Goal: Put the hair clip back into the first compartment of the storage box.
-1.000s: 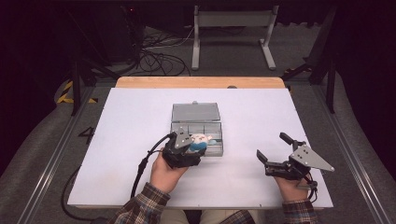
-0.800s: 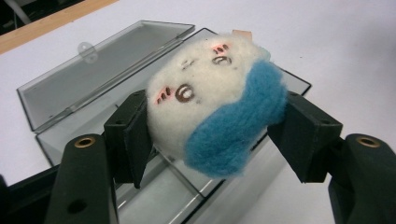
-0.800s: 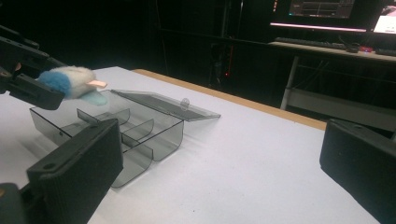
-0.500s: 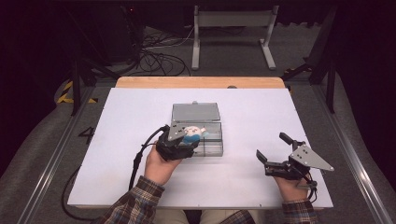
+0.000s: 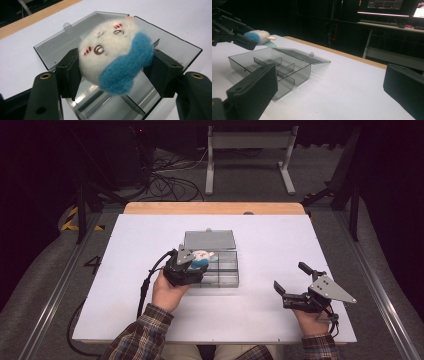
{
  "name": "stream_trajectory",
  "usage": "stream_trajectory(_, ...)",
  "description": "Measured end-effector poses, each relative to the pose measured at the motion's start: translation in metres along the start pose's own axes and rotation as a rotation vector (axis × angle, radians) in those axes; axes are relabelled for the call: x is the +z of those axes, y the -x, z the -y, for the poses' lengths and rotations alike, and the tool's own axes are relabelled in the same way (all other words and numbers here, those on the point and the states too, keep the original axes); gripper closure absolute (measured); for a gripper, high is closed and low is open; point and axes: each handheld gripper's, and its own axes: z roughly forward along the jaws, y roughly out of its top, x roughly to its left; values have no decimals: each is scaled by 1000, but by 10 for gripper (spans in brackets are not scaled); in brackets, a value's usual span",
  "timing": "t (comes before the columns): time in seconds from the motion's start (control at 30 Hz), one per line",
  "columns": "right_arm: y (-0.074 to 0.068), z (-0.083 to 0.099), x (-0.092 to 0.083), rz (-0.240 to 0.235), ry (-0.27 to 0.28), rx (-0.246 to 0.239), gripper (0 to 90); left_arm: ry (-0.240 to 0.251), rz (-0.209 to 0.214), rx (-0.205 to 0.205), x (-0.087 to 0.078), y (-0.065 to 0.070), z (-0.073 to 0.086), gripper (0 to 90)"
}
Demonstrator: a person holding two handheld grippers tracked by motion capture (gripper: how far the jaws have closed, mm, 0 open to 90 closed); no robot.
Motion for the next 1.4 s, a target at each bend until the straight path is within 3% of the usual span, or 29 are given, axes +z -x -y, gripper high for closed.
stream_trajectory(0.6, 0, 0, 0, 3, -3, 1, 4, -49, -44, 4, 18, -12, 7, 337)
stream_trajectory(0.8, 0, 0, 0, 1, -4, 1, 4, -72, -37, -19, 24, -16, 9, 333)
stream_trajectory(1.4, -1, 0, 1, -12, -7, 3, 4, -125, -48, -33, 36, -20, 12, 327)
